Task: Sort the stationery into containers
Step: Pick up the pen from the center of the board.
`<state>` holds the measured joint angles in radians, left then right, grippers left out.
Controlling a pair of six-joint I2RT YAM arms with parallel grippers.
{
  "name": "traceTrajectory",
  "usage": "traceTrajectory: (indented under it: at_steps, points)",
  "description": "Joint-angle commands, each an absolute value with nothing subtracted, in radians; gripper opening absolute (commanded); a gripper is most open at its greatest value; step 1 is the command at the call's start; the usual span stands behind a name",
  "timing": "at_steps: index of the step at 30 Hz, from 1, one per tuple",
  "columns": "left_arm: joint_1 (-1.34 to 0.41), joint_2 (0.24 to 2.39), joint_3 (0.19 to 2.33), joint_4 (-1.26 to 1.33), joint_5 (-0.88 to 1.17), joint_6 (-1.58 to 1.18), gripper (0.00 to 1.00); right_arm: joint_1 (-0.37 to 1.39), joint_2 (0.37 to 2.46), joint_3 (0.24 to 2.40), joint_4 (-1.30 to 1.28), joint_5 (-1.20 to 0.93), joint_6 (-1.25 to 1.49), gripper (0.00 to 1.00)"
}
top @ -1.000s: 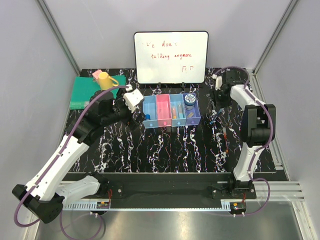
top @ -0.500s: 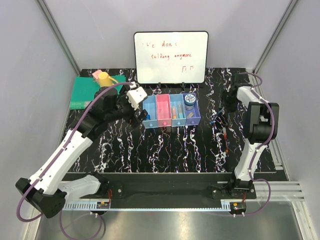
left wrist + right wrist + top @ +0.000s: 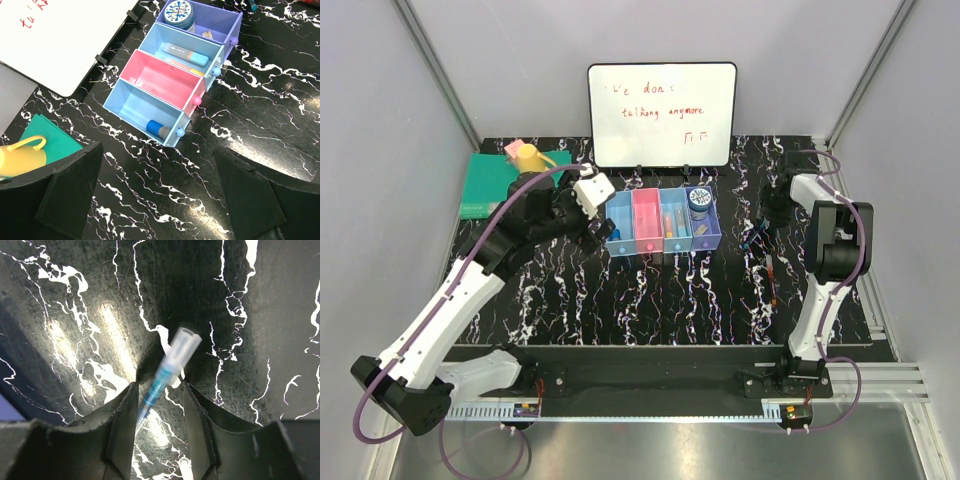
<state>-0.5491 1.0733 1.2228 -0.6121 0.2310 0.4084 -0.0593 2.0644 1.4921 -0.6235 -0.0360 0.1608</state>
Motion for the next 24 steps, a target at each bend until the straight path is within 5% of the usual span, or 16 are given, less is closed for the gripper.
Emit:
traceTrajectory:
  at_steps: [1, 9, 16, 24]
  points:
    - [-0.554, 1.068, 1.255, -0.591, 0.218, 0.426, 0.99, -0.026, 2.088, 1.503, -0.604, -0.006, 0.150, 0.47]
    - [-0.554, 1.062, 1.252, -0.581, 0.218, 0.434, 0.99, 0.026, 2.103, 1.509, -0.595, 0.043, 0.117, 0.27]
    - [-0.554, 1.048, 1.244, -0.575, 0.218, 0.442, 0.99, 0.034, 2.100, 1.483, -0.583, 0.055, 0.091, 0.00]
    - [-0.554, 1.043, 1.239, -0.568, 0.215, 0.442, 0.99, 0.037, 2.089, 1.497, -0.584, 0.058, 0.055, 0.00]
